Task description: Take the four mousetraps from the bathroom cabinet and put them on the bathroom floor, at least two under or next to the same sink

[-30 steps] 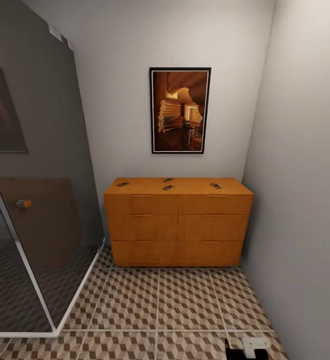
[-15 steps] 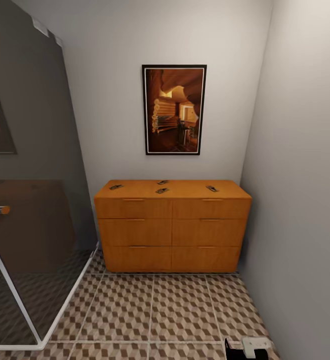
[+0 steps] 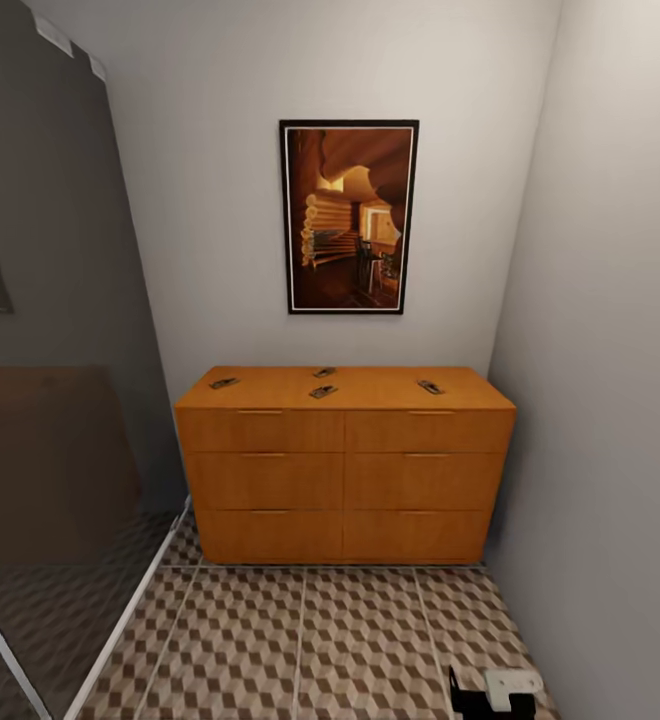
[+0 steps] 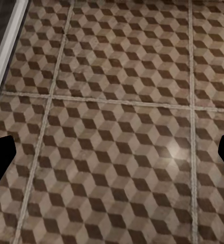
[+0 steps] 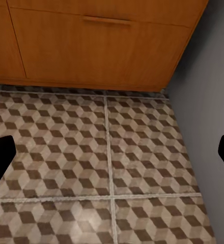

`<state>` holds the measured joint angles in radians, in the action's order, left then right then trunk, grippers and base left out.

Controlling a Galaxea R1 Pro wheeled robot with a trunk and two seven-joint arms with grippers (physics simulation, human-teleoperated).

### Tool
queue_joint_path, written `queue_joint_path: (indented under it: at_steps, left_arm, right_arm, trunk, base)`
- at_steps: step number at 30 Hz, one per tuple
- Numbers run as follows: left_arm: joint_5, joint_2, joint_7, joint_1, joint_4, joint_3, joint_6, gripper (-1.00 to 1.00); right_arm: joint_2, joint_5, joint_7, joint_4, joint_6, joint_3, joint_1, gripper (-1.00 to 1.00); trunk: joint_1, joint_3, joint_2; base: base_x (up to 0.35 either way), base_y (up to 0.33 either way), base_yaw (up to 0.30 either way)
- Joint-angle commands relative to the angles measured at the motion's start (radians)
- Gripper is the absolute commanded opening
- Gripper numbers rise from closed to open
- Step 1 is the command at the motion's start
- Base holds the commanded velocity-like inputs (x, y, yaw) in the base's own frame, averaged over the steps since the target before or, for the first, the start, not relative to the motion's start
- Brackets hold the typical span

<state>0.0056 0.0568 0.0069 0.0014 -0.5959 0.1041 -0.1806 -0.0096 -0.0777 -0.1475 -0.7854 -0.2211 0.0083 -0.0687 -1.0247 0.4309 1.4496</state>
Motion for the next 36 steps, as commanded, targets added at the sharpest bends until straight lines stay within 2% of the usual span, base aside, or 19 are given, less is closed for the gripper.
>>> queue_joint_path:
  at_steps: [1, 36]
  left_arm:
    - [0.001, 0.0, 0.0, 0.0, -0.001, 0.0, -0.002, 1.0]
    - [0.001, 0.0, 0.001, 0.0, 0.003, 0.0, -0.002, 1.0]
  right_arm:
    - [-0.001, -0.008, -0.006, 0.001, -0.007, 0.001, -0.001, 1.0]
    - [-0.002, -0.008, -0.006, 0.018, -0.018, 0.001, 0.0, 1.0]
  trunk:
    - [0.0, 0.001, 0.0]
    - [0.0, 0.001, 0.0]
  base:
    - [0.084, 0.0, 0.0]
    - [0.006, 0.0, 0.0]
